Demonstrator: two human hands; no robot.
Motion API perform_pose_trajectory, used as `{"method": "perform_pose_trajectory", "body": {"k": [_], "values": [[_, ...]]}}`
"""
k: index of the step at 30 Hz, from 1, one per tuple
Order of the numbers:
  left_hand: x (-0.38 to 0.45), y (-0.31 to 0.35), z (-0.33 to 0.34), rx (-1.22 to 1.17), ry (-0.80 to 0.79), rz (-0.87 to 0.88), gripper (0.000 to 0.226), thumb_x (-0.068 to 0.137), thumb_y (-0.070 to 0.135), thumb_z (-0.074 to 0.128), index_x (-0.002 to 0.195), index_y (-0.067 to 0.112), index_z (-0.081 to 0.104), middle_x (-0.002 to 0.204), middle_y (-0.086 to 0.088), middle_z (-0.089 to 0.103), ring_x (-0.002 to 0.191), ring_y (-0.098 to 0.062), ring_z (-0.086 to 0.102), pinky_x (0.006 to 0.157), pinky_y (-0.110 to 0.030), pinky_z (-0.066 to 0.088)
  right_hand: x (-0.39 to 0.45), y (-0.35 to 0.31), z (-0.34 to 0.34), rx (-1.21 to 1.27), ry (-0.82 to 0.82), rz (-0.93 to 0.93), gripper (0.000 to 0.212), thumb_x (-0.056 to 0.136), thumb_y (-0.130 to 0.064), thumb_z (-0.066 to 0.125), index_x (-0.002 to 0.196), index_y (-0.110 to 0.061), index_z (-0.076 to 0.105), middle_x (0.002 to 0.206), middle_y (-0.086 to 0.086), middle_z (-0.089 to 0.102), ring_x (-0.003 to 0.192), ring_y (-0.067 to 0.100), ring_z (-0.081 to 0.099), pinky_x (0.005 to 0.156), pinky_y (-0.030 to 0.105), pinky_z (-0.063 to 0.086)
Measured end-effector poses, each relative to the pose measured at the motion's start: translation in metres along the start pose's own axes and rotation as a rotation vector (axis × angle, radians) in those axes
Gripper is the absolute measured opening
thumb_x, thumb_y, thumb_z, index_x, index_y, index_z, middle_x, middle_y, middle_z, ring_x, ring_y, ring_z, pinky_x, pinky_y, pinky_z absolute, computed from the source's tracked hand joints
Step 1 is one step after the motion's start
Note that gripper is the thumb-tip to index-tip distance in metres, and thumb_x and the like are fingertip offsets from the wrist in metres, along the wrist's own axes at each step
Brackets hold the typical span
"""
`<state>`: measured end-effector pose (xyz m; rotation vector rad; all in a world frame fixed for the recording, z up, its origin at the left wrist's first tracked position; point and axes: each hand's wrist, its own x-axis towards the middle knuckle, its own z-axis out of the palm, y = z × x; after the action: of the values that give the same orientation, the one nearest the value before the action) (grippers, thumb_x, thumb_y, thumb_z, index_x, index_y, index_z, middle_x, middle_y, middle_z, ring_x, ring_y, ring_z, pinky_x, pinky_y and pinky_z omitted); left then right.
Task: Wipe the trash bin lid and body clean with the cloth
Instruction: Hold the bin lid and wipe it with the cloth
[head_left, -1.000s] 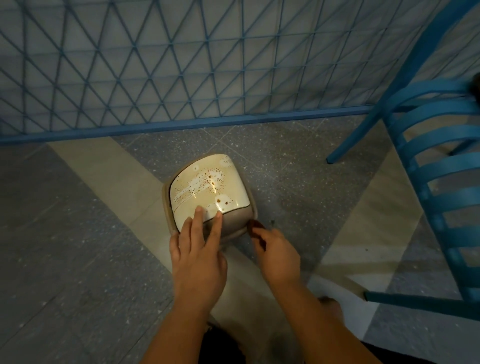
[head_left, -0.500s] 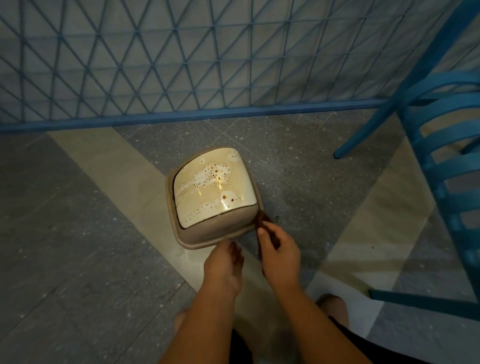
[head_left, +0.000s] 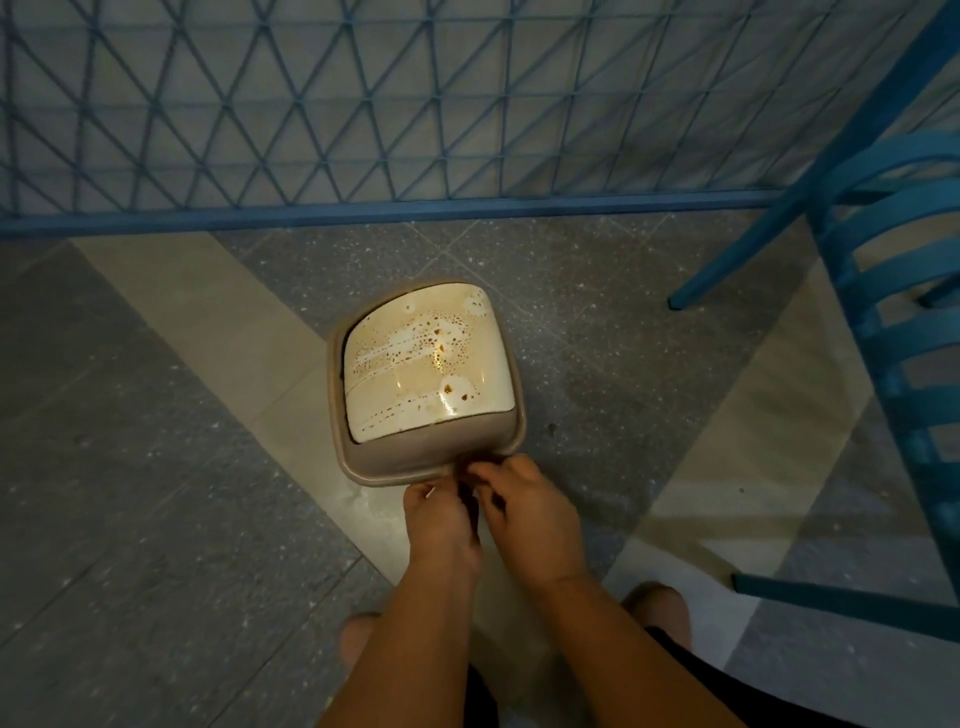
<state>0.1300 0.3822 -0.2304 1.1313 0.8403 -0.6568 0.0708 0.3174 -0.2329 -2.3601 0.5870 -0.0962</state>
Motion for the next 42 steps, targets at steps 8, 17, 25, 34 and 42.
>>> {"method": "perform_pose_trajectory", "body": {"k": [8,17,25,34,42], "values": [[0.011,0.03,-0.02,0.016,0.124,0.027,0.033,0.097,0.005,0.047,0.13,0.007,0.051,0.105,-0.01,0.061,0.082,-0.016,0.059,0.084,-0.032,0.047,0.007,0.029,-0.025,0.354,0.24,0.579,0.026,0.093,-0.024,0.054,0.117,-0.026,0.064,0.11,0.006,0.064,0.09,0.02,0.062,0.081,0.03,0.051],[-0.002,0.018,-0.016,-0.072,0.124,0.007,0.04,0.094,0.005,0.053,0.134,0.01,0.051,0.123,-0.014,0.063,0.09,-0.017,0.062,0.084,-0.029,0.05,0.015,-0.018,-0.016,0.862,0.174,0.652,0.012,0.091,-0.03,0.059,0.098,-0.031,0.067,0.094,-0.005,0.07,0.087,0.011,0.066,0.074,0.024,0.052],[-0.003,0.013,-0.013,-0.069,0.115,0.06,0.044,0.09,-0.005,0.055,0.132,0.005,0.047,0.11,-0.025,0.062,0.08,-0.024,0.061,0.077,-0.033,0.055,0.016,-0.031,0.004,1.006,0.163,0.702,0.008,0.089,-0.02,0.062,0.089,-0.022,0.07,0.085,0.002,0.071,0.079,0.016,0.066,0.059,0.017,0.051],[-0.006,0.013,-0.008,-0.084,0.192,0.082,0.047,0.087,-0.008,0.058,0.127,0.012,0.045,0.084,-0.011,0.062,0.073,-0.02,0.059,0.076,-0.032,0.054,0.058,-0.019,0.011,0.894,0.164,0.85,0.017,0.081,-0.026,0.064,0.093,-0.014,0.07,0.089,0.004,0.07,0.077,0.017,0.064,0.073,0.034,0.056],[-0.01,0.016,-0.009,-0.038,0.171,0.047,0.035,0.091,-0.002,0.053,0.119,0.019,0.046,0.091,-0.013,0.063,0.077,-0.024,0.061,0.075,-0.04,0.053,0.018,-0.035,0.019,0.991,0.06,0.935,0.007,0.08,-0.017,0.066,0.08,-0.011,0.071,0.077,0.009,0.072,0.071,0.022,0.067,0.068,0.035,0.058]]}}
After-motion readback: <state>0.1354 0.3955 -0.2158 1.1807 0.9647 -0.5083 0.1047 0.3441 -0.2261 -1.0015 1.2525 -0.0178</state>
